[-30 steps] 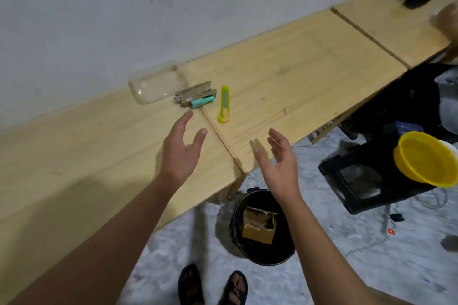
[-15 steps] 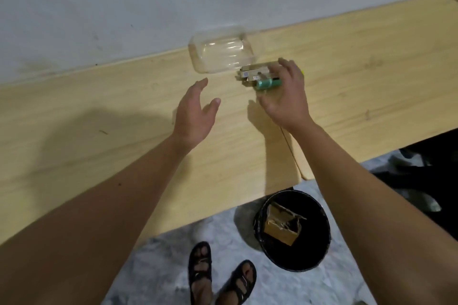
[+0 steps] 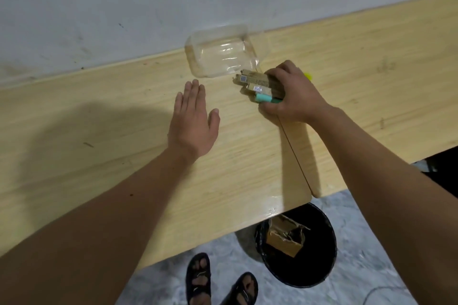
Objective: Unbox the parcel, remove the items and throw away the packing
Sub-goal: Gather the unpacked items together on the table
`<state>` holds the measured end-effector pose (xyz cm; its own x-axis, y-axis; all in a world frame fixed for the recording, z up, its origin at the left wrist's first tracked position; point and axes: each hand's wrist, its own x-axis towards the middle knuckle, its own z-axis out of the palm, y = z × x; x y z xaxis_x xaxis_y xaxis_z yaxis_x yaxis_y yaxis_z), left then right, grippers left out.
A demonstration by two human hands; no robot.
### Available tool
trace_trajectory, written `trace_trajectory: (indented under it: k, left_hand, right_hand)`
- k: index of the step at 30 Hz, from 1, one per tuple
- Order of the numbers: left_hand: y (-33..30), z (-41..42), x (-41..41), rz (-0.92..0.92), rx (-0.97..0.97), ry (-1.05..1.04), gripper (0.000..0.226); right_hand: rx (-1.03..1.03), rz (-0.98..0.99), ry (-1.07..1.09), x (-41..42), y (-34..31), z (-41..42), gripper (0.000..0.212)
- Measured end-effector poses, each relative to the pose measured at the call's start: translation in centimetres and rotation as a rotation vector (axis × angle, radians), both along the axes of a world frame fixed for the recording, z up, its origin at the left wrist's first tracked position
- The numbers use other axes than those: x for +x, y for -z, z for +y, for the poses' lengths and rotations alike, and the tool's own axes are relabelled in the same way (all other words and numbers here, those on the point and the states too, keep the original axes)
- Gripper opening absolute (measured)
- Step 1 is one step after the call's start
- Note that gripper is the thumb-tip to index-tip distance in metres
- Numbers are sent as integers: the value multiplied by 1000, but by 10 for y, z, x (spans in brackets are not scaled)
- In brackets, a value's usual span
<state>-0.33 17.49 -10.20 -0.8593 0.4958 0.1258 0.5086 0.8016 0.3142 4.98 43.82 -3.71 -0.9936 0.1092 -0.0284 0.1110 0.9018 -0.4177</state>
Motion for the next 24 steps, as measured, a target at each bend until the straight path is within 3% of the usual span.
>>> trace_trajectory:
  k: [5, 9, 15, 24]
  left_hand:
    - [-4, -1, 1, -35, -46, 2, 74]
    - [-3, -1, 4, 22, -7, -2, 71]
    - [-4, -1, 4, 22, 17, -18, 69]
    - [-5, -1, 2, -29, 92, -3, 67]
  right_hand:
    - [-48, -29, 3, 3, -7, -7, 82]
    - [-124, 80, -39, 7, -27, -8, 76]
    - [-106, 167, -145, -52, -71, -6, 71]
    - [8, -90, -244, -130, -59, -14, 73]
